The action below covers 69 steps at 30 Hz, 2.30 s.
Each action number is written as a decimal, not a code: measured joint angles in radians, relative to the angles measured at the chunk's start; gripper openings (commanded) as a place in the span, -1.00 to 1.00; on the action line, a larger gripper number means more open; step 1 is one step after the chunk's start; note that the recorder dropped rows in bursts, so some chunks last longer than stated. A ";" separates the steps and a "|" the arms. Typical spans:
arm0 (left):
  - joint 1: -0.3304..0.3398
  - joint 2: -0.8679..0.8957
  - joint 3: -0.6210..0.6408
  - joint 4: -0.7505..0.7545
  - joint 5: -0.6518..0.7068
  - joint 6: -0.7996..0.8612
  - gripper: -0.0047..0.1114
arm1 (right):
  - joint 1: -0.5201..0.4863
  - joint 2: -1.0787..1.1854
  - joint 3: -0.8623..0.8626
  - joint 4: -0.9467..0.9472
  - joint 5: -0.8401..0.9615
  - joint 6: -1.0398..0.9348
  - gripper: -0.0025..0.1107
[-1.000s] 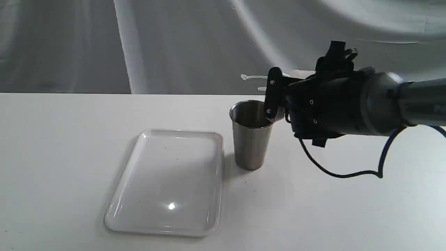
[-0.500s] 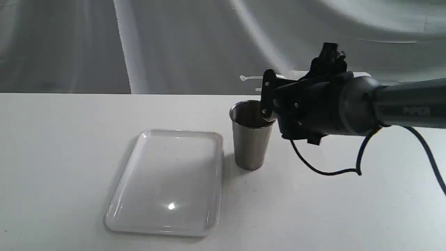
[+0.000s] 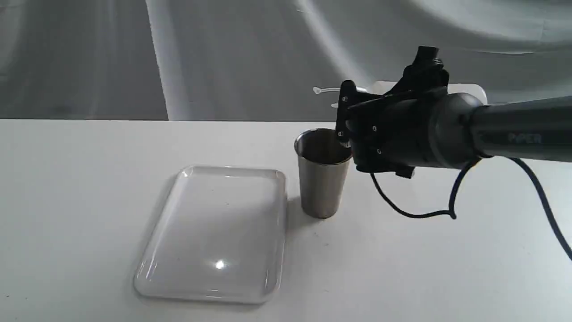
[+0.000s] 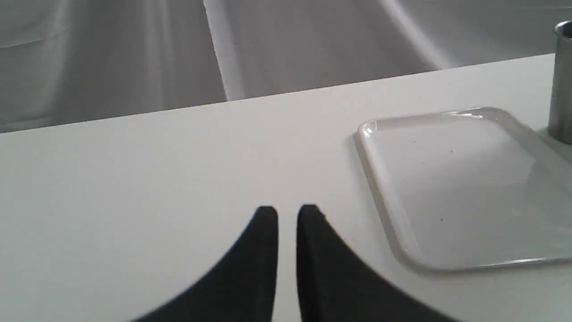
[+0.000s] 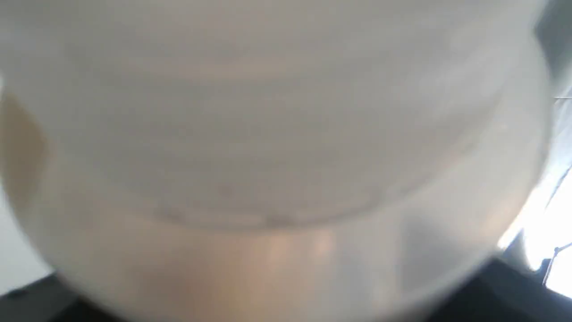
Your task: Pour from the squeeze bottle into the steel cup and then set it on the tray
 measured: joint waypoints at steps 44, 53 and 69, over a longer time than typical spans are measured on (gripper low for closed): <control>0.000 0.000 0.000 0.000 0.000 0.000 -0.78 | 0.032 0.000 0.000 -0.159 0.067 -0.326 -0.03; 0.000 0.000 0.000 0.000 0.000 0.000 -0.78 | 0.032 0.000 -0.002 -0.204 0.067 -0.404 -0.03; 0.000 0.000 0.000 0.000 0.000 0.000 -0.78 | 0.032 0.000 -0.002 -0.205 0.067 -0.488 -0.03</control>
